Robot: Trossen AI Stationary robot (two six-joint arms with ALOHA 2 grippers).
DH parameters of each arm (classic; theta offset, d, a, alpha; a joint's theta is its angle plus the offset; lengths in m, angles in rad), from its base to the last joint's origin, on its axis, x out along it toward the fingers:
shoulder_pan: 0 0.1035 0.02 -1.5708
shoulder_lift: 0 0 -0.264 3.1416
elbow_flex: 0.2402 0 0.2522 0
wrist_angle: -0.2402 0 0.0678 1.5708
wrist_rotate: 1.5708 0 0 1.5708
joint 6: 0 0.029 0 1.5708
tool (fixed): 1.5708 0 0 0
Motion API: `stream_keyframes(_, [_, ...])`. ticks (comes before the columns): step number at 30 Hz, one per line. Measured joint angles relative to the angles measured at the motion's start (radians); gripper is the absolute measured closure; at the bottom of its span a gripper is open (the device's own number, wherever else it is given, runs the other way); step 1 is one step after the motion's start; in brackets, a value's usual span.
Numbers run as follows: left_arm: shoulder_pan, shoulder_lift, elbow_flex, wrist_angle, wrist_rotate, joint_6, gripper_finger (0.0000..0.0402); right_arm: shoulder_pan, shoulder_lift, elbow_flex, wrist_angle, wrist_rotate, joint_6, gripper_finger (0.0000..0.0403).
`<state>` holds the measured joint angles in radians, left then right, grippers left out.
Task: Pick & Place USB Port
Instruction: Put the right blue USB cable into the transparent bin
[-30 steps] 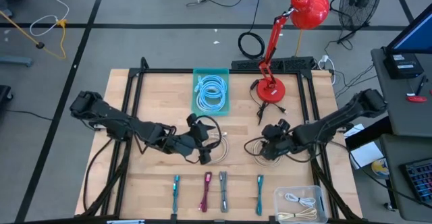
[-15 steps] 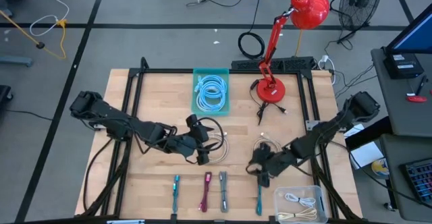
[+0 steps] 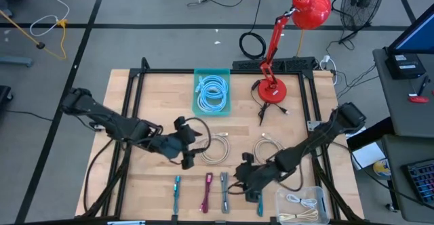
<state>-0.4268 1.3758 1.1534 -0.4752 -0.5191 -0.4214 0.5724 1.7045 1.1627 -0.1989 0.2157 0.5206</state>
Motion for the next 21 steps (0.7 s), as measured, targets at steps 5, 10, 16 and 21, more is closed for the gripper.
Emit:
stream_keyframes(5, [-0.065,-0.004,0.0,-0.015,-0.079,-0.009,0.014,-0.015,0.096,0.163,-0.271,-0.015,-0.112,0.0232])
stream_keyframes(10, [-0.087,-0.005,0.0,-0.022,-0.086,-0.026,0.014,-0.006,0.125,0.252,-0.413,-0.126,-0.237,0.0234])
stream_keyframes(16, [-0.099,-0.003,0.0,-0.061,-0.119,-0.107,0.014,-0.001,0.127,0.286,-0.663,-0.135,-0.113,0.0238])
stream_keyframes(21, [-0.119,-0.002,-0.001,-0.076,-0.138,-0.183,0.014,0.021,0.12,0.286,-0.792,-0.16,-0.013,0.0238])
